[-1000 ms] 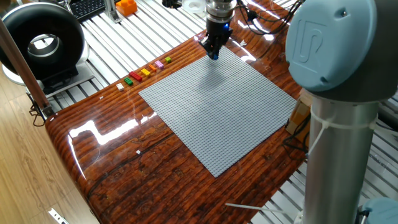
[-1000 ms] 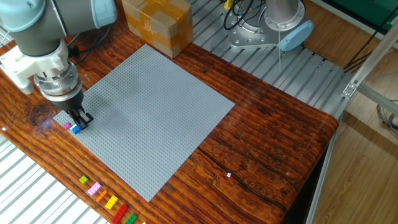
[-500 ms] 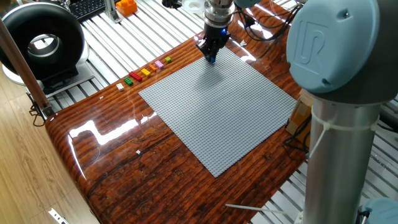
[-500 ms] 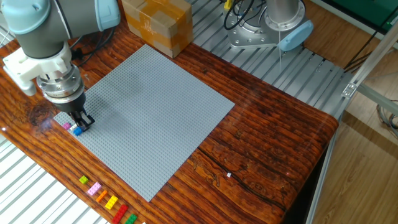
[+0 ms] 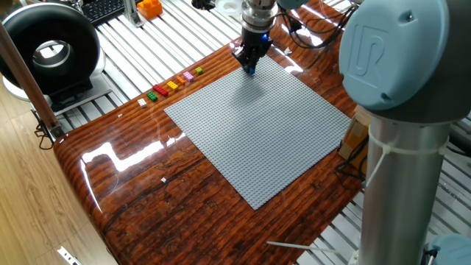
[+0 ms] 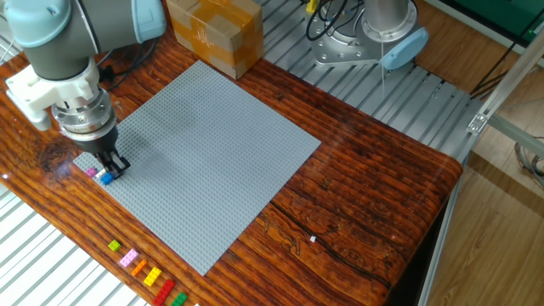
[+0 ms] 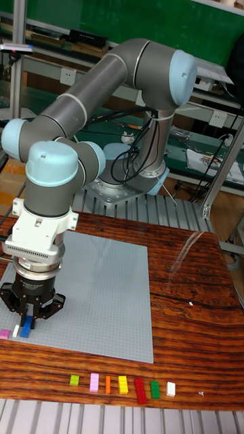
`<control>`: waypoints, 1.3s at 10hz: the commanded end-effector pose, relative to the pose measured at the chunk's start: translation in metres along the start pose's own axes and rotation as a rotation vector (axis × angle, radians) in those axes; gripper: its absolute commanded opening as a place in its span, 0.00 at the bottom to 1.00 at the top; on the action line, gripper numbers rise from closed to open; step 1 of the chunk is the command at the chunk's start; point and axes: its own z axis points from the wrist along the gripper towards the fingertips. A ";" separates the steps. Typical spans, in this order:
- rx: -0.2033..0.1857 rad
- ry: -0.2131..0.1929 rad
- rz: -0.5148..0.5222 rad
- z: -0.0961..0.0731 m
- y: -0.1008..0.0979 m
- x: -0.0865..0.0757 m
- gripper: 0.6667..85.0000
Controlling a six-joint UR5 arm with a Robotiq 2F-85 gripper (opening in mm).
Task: Build with small Lego blocks
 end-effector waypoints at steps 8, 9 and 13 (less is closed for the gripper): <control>-0.009 -0.012 -0.022 0.004 -0.001 0.002 0.00; -0.012 -0.015 -0.024 0.004 0.000 0.002 0.00; -0.033 -0.027 -0.029 0.004 0.004 -0.001 0.00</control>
